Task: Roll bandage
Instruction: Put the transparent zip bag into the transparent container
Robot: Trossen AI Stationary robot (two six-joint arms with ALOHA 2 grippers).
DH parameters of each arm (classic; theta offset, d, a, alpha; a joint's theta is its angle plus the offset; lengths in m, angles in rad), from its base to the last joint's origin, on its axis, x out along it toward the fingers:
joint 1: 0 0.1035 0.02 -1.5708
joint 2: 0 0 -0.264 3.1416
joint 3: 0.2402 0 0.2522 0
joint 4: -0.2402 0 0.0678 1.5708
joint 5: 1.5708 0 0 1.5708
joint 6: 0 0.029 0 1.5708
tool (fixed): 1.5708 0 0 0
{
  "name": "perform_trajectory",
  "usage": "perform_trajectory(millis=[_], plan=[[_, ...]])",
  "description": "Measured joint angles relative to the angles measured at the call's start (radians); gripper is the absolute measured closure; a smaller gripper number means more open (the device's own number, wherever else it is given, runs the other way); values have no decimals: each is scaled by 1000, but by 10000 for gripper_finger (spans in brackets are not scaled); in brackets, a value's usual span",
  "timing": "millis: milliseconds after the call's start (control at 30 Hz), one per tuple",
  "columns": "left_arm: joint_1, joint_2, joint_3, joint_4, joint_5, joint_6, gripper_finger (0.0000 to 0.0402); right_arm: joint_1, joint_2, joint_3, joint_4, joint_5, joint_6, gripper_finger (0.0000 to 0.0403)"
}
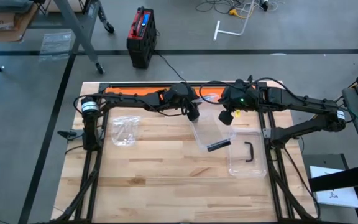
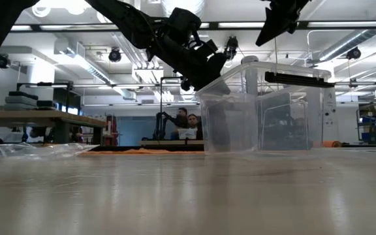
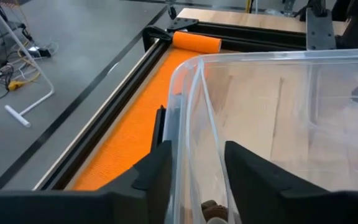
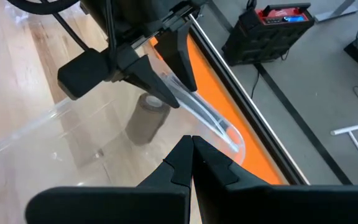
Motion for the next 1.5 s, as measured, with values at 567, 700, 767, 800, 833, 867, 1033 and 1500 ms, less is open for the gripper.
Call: perform_trajectory(millis=[567,700,767,800,833,867,1033,1500], plan=[[0,-7,110,-99,-27,109,212,0,1,-10,16,0,-3,401],[1,-48,204,-280,-26,167,217,0,1,-10,32,-1,-24,401],[1,-89,246,-367,-11,149,222,2,1,-12,36,-2,-38,401],[1,-115,258,-393,8,127,225,4,1,-19,48,-2,-39,401],[1,-142,261,-406,30,115,229,6,1,-31,61,-3,-40,401],[1,-177,257,-417,54,110,233,8,2,-46,79,-8,-42,401],[-17,-366,125,-419,90,87,258,11,4,-165,231,-104,-71,401],[-43,-824,-476,-457,74,-135,310,1,411,12,143,-103,-256,401]])
